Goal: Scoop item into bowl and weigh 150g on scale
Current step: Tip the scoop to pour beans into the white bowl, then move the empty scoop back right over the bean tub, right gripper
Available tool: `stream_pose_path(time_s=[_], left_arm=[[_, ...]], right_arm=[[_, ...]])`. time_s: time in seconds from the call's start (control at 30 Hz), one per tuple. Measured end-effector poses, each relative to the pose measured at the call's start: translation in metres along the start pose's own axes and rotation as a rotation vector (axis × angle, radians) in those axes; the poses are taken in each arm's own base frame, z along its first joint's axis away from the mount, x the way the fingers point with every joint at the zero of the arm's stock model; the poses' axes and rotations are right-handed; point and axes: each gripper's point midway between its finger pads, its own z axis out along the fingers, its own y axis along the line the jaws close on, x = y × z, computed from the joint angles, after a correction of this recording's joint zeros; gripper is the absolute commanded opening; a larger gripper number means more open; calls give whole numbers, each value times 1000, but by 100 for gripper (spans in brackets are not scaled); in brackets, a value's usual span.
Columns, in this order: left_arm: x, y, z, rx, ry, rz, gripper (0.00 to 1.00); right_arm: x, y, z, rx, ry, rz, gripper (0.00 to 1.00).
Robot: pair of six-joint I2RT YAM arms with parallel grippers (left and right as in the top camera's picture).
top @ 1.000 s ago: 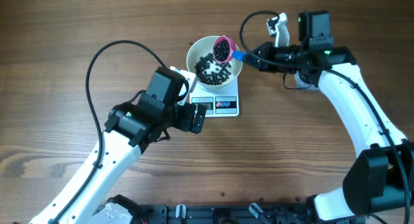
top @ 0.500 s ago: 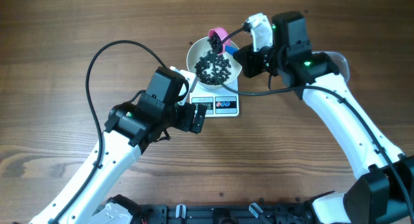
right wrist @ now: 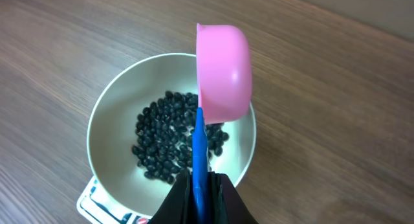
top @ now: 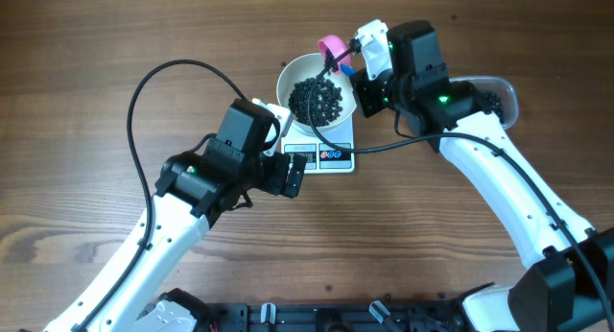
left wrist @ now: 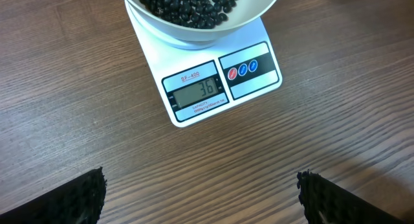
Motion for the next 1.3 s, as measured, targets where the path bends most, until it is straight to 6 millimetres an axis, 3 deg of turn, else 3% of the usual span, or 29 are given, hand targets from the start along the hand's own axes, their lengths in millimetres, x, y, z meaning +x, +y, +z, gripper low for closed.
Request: stream_pose_path(time_s=[0.37, 0.73, 1.13, 1.3], left_arm=[[0, 0, 0, 0, 0, 0, 100], [0, 0, 0, 0, 0, 0, 100], [0, 0, 0, 0, 0, 0, 100], [0, 0, 0, 0, 0, 0, 100]], right_arm=[[0, 0, 0, 16, 3, -116, 4], [-12, 23, 3, 66, -28, -306, 4], [-13, 16, 1, 72, -37, -144, 4], [-16, 4, -20, -31, -64, 58, 4]])
